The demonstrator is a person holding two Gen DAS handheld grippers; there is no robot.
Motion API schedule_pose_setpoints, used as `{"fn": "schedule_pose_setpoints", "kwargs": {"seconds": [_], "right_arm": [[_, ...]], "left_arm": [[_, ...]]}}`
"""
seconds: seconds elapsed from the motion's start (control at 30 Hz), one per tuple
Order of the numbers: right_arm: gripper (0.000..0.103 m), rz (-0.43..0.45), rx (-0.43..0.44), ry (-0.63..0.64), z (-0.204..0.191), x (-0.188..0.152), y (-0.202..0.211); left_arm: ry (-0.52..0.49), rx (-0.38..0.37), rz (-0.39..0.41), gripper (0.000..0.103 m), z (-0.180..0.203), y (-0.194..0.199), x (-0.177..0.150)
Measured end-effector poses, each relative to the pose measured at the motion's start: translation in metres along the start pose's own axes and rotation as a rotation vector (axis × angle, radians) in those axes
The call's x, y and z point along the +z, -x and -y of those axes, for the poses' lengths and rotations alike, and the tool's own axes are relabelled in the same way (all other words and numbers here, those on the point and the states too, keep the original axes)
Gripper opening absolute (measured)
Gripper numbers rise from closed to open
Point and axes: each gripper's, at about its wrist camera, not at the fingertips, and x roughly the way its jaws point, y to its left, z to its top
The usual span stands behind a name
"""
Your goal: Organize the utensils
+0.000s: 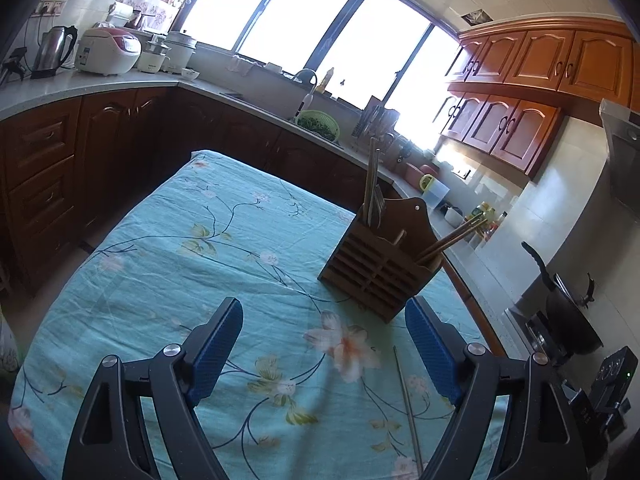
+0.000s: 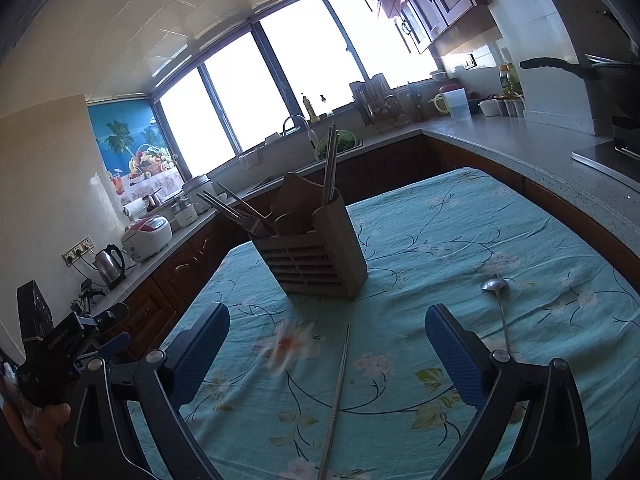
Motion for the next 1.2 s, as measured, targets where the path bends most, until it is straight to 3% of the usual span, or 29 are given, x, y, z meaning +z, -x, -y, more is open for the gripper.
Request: {"fn": "schedule_pose_setpoints", "kwargs": {"seconds": [0.1, 0.17, 0.3, 0.47, 0.67, 0.9, 1.2], "right_arm": [[0.099, 0.077, -0.004, 0.057, -0.017, 0.017, 0.024], [0.103, 0.163, -0.01, 0.102, -0.028, 0.023, 0.042], [0.103, 0.314, -0.062, 0.223, -0.042, 0.0, 0.059], [0.103, 0.273, -0.136, 0.261, -0.037, -0.045, 0.039], [0.103, 0.215, -0.164, 0.299, -0.032, -0.071, 0.031], [0.103, 0.213, -0.174, 0.31, -0.027, -0.083, 0.04], [0.103, 0.236, -0.182, 0.295, -0.015, -0.089, 0.05]], "left_arm": [[-0.076, 0.005, 0.07, 0.087, 0.011, 0.025, 0.006], [-0.142, 0.039, 0.132, 0.102, 0.017, 0.041, 0.003], [-0.229, 0.142, 0.208, 0.102, 0.016, 0.057, -0.024], [-0.244, 0.214, 0.206, 0.102, 0.007, 0.059, -0.065], [-0.362, 0.308, 0.212, 0.102, 0.021, 0.059, -0.099], [-0.415, 0.319, 0.225, 0.102, 0.04, 0.059, -0.106], [-0.458, 0.321, 0.24, 0.102, 0.033, 0.051, -0.121]]}}
